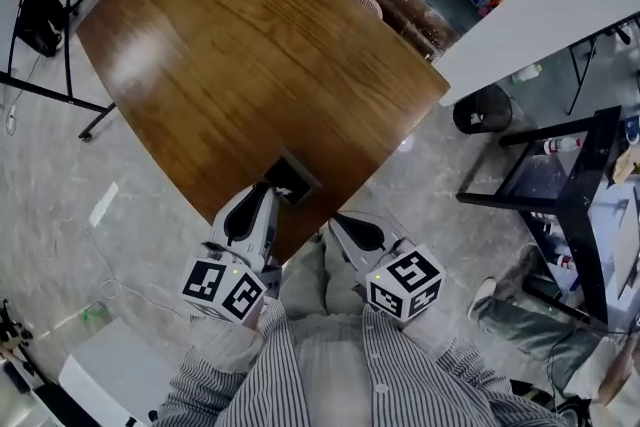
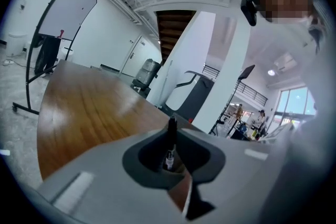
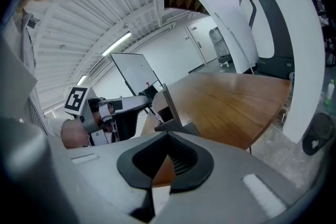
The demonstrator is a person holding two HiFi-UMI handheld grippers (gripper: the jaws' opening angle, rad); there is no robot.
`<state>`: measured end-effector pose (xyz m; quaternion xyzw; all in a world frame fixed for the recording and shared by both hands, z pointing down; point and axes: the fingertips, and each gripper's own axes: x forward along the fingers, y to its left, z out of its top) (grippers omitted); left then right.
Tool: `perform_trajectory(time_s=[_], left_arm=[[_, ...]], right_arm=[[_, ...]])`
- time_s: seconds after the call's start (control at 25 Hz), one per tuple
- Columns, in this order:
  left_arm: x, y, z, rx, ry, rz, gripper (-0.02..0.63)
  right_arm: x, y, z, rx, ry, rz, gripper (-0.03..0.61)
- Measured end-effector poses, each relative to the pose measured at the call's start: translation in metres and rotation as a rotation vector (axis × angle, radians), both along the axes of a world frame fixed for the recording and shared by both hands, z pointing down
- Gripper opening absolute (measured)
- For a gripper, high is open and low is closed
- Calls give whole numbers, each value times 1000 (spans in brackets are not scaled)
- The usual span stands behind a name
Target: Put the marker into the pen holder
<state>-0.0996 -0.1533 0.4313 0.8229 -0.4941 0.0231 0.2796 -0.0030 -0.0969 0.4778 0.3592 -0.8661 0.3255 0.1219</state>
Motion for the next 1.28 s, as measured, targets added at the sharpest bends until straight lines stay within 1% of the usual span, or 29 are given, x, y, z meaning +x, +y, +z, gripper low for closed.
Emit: perform_trajectory(time_s=[0.28, 0.48, 0.6, 0.84, 0.92, 1.08, 1.28], left_arm=[[12, 1, 28, -32, -38, 21, 48], [16, -1, 40, -43, -104, 44, 48], [20, -3, 41, -34, -130, 47, 49], [24, -6, 41, 13, -299, 83, 57], [22, -7, 42, 15, -326, 71, 61], [14, -9, 45, 3, -354, 29, 66], [13, -9, 46, 19, -405, 22, 78]], right_arm=[[7, 7, 15, -53, -16, 17, 0], [8, 4, 19, -67, -18, 28, 0], [8, 4, 20, -72, -24, 25, 0], [7, 2, 21, -78, -28, 13, 0], [6, 0, 20, -78, -29, 9, 0], [4, -1, 21, -80, -31, 3, 0], [5, -2, 21, -85, -36, -1, 0]])
